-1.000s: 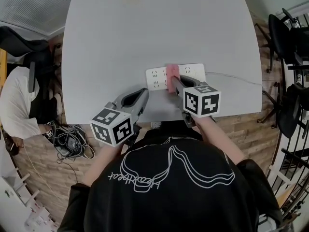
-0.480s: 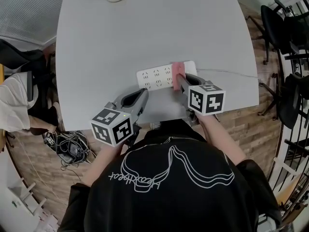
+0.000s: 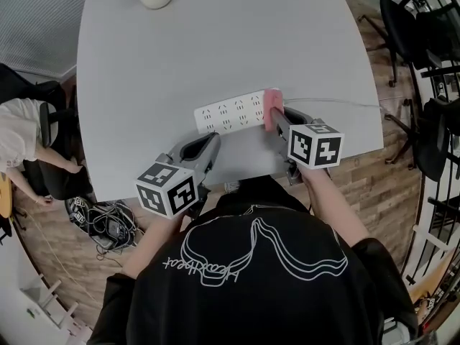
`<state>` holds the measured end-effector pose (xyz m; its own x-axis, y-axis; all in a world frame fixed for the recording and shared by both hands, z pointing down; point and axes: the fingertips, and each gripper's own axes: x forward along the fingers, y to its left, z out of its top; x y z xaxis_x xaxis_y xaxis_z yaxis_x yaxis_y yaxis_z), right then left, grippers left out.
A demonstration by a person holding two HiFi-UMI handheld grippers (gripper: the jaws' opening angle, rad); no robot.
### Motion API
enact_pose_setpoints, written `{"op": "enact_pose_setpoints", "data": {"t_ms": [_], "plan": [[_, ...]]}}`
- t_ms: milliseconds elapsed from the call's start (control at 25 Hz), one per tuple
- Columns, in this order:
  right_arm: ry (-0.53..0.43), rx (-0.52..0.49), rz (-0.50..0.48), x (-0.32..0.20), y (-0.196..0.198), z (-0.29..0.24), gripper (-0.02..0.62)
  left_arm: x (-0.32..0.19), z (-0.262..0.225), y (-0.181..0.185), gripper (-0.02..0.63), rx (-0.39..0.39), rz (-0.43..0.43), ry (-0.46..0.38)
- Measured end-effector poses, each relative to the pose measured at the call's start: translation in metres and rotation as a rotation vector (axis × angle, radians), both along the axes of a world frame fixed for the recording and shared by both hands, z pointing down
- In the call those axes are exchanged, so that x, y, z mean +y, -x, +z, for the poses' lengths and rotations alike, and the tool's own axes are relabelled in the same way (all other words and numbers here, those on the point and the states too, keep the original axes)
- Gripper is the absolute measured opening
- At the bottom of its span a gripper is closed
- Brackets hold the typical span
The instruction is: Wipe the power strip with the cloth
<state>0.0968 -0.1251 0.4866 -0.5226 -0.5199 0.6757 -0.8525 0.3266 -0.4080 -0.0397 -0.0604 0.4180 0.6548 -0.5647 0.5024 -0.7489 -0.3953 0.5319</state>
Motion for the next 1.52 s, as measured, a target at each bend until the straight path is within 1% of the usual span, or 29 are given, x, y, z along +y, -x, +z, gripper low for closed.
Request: {"op": "enact_pose_setpoints", "data": {"t_ms": [200, 480, 640, 840, 960, 1160, 1520], "plan": [[-0.001, 0.000, 0.004, 0.005, -0.004, -0.001, 0.044, 0.004, 0.000, 0.002, 0.014, 0.001, -0.003, 0.001], [-0.004, 0.029, 0.043, 0.000, -0.026, 0.001, 0.046, 0.004, 0.004, 0.004, 0.014, 0.003, -0.006, 0.008], [-0.004, 0.035, 0.037, 0.001, -0.028, 0.001, 0.048, 0.006, 0.004, 0.007, 0.014, 0.000, -0.011, 0.011], [-0.003, 0.004, 0.028, -0.001, -0.024, -0.006, 0.044, 0.007, 0.006, 0.012, 0.014, 0.000, -0.021, 0.014], [-0.020, -0.018, 0.017, -0.002, -0.016, -0.015, 0.043, 0.008, 0.006, 0.017, 0.014, -0.002, -0.035, 0.012], [-0.041, -0.049, -0.043, 0.002, 0.012, -0.029, 0.043, 0.012, 0.005, 0.027, 0.014, -0.002, -0.059, 0.009], [-0.042, -0.117, -0.194, 0.009, 0.075, -0.039, 0.043, 0.019, 0.002, 0.050, 0.014, -0.018, -0.124, 0.011]]}}
